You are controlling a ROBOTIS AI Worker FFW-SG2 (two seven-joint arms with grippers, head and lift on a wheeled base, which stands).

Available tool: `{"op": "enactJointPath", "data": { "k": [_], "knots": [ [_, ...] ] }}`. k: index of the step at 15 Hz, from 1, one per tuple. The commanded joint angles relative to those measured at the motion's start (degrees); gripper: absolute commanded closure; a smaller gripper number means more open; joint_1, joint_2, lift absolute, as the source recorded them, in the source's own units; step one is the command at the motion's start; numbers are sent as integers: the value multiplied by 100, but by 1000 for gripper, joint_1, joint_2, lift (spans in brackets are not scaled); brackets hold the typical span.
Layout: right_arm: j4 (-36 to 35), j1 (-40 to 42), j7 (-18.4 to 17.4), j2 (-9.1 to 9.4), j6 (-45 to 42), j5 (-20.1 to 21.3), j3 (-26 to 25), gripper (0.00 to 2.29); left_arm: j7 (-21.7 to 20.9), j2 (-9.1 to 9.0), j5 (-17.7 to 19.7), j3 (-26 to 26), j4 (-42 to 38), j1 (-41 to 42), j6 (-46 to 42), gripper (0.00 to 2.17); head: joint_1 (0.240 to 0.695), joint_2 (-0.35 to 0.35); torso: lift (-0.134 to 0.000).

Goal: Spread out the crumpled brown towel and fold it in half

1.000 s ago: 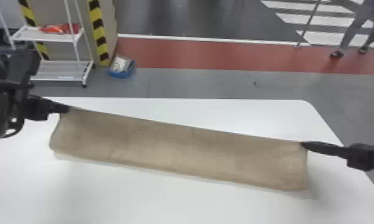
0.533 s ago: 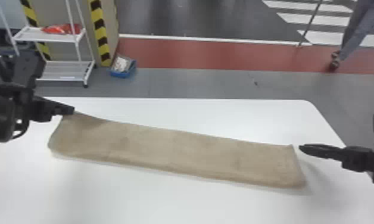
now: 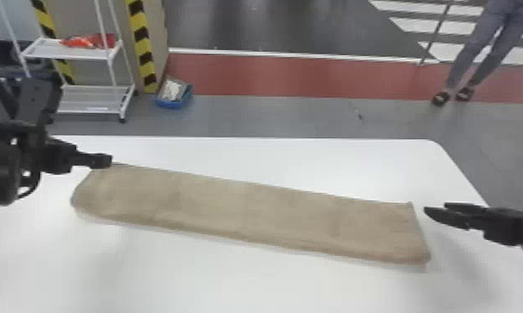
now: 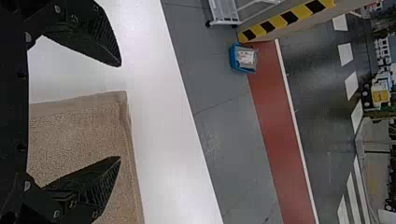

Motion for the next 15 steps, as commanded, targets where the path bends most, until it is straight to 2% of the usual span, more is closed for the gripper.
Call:
{"op": "enactJointPath", "data": {
  "k": [1,7,15],
  "knots": [
    [-126,56,2,11,98,-106,-16,33,-17,0,26,168,-211,151,3,26,695,-96,-124],
    [-222,109,-7,81,151,-168,-24,33,-105,0,87,484,-659,538,161,33,695,-81,-124],
    [-337,232,-7,116,221,-168,-68,33,-175,0,26,484,-703,608,179,36,695,-74,-124]
  ]
}}
